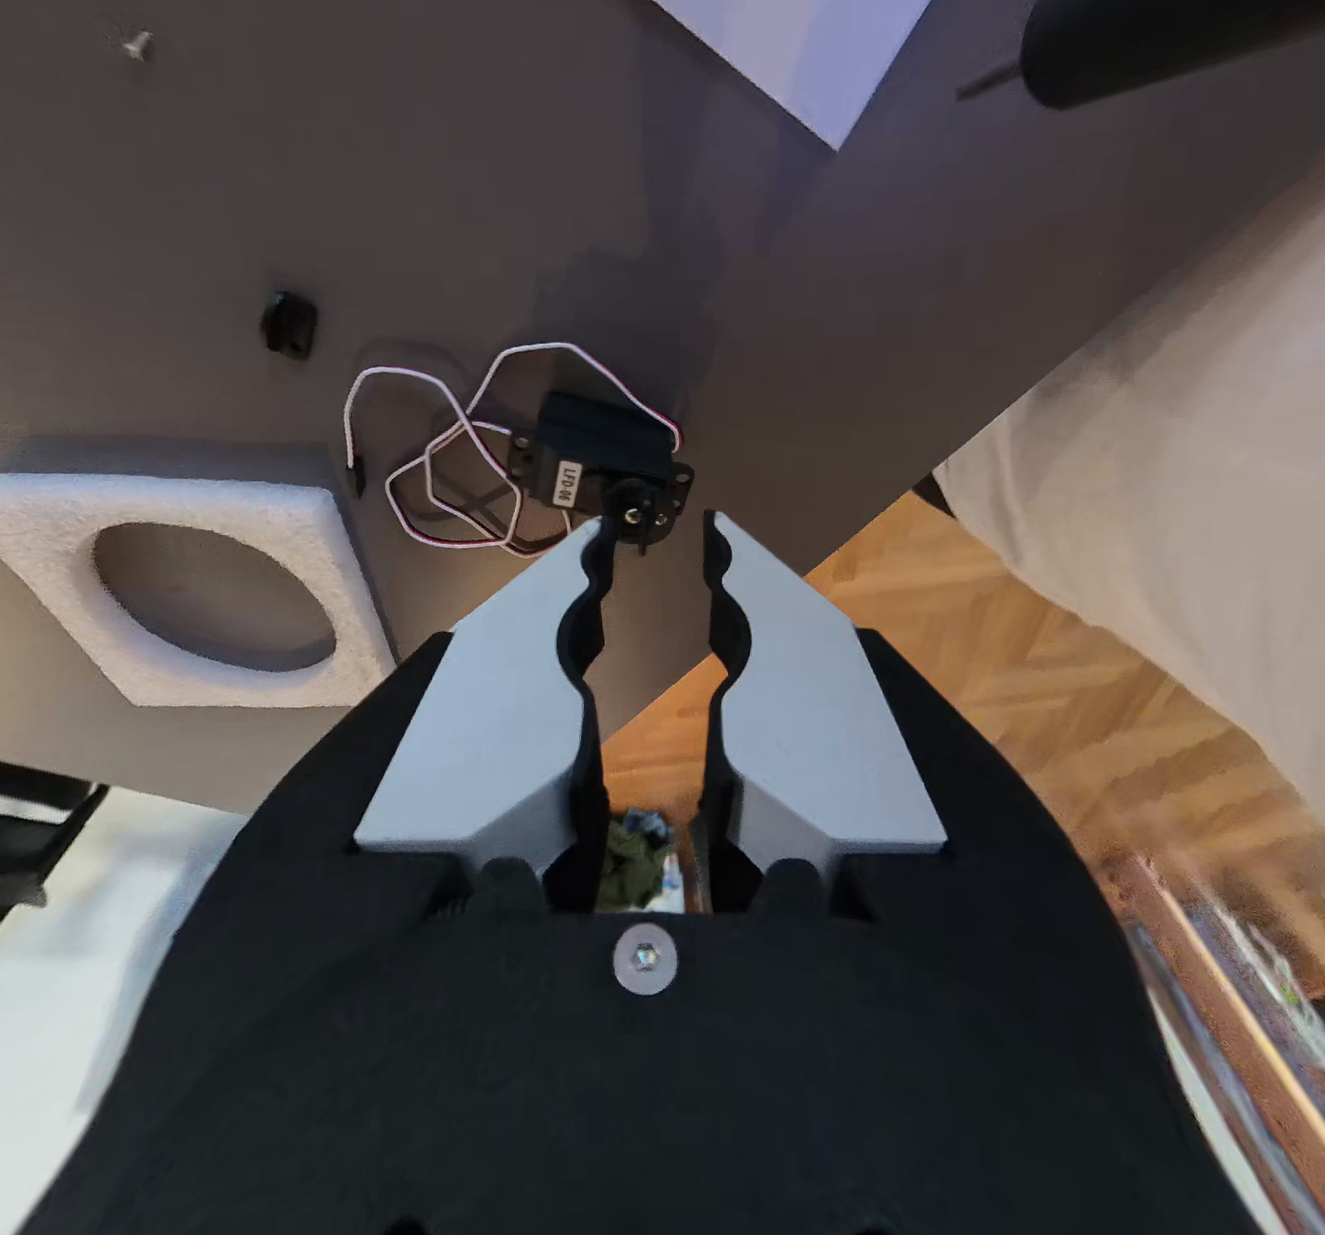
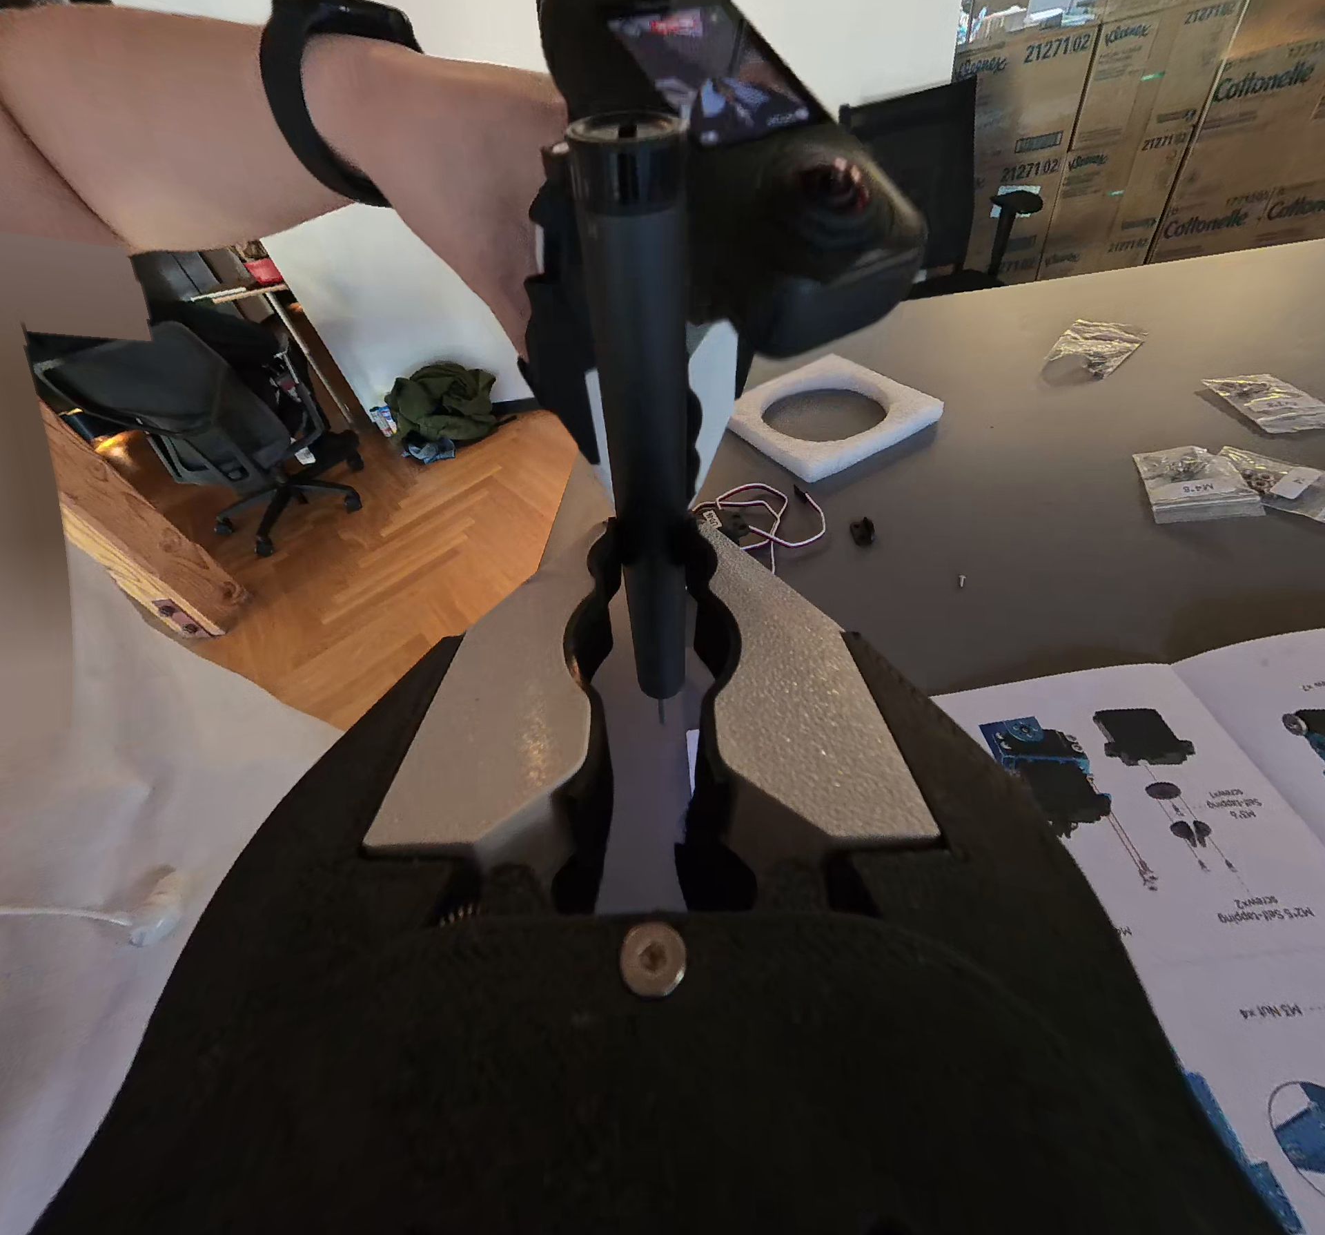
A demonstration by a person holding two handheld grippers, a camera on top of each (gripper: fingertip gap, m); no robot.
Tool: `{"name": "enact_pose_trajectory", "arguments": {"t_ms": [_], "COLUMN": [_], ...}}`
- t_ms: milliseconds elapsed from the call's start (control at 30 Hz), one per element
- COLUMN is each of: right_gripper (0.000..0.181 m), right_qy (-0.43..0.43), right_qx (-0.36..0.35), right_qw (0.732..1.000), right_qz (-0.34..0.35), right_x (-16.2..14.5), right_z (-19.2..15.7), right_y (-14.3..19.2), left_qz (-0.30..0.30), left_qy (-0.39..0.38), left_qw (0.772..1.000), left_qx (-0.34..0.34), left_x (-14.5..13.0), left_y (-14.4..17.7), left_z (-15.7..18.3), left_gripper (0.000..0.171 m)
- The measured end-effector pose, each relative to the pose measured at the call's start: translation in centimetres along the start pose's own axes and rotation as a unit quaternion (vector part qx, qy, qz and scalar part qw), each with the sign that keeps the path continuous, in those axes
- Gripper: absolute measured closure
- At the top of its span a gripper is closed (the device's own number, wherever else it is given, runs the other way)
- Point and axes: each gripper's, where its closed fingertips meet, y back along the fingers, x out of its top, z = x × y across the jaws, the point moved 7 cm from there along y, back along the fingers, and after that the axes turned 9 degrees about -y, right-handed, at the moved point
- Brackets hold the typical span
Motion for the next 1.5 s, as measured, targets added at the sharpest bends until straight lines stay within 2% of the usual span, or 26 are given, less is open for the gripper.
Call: {"name": "enact_pose_trajectory", "arguments": {"t_ms": [200,333,433,533,667,800,1067,1200,1267,1400,1433,1500], "right_gripper": [0.166,0.166,0.166,0.166,0.166,0.166,0.166,0.166,0.166,0.165,0.166,0.166], "right_qy": [0.002,0.008,0.009,0.007,0.006,0.009,-0.008,0.0,0.002,-0.009,-0.008,-0.004], "right_qx": [-0.002,-0.003,-0.005,-0.004,-0.001,-0.013,-0.048,-0.068,-0.073,-0.064,-0.058,-0.047], "right_qw": [1.0,1.0,1.0,1.0,1.0,1.0,0.998,0.997,0.996,0.997,0.998,0.999], "right_qz": [-0.001,0.002,0.002,0.003,0.009,0.009,0.033,0.044,0.047,0.032,0.03,0.019], "right_x": [0.1,0.7,1.3,2.1,3.5,4.4,5.0,5.3,5.4,5.0,4.9,4.6], "right_z": [-0.2,-0.6,-0.9,-1.2,-2.0,-2.8,-4.0,-3.9,-3.6,-2.4,-2.3,-2.0], "right_y": [-0.1,-0.2,-0.3,-0.6,-1.3,-2.6,-6.2,-7.6,-8.0,-9.2,-9.4,-10.0], "left_qz": [0.068,0.168,0.246,0.301,0.307,0.327,0.347,0.376,0.377,0.438,0.455,0.523], "left_qy": [0.036,0.082,0.122,0.138,0.097,0.047,0.014,0.001,0.008,0.078,0.1,0.115], "left_qw": [0.997,0.982,0.961,0.943,0.937,0.929,0.923,0.918,0.917,0.889,0.879,0.843], "left_qx": [0.004,0.029,0.038,0.037,0.135,0.166,0.165,0.125,0.13,0.111,0.1,0.046], "left_x": [-1.3,-4.6,-7.5,-8.0,-7.0,-6.1,-6.4,-6.3,-6.7,-8.5,-9.1,-10.2], "left_y": [1.7,2.8,0.7,-2.8,-5.7,-6.0,-6.1,-6.3,-6.0,-3.9,-3.4,-1.9], "left_z": [-0.8,-1.5,-2.0,-2.6,-4.1,-4.8,-7.5,-7.3,-7.1,-6.6,-6.8,-6.6], "left_gripper": [0.142,0.137,0.136,0.13,0.116,0.118,0.128,0.124,0.122,0.142,0.142,0.143]}}
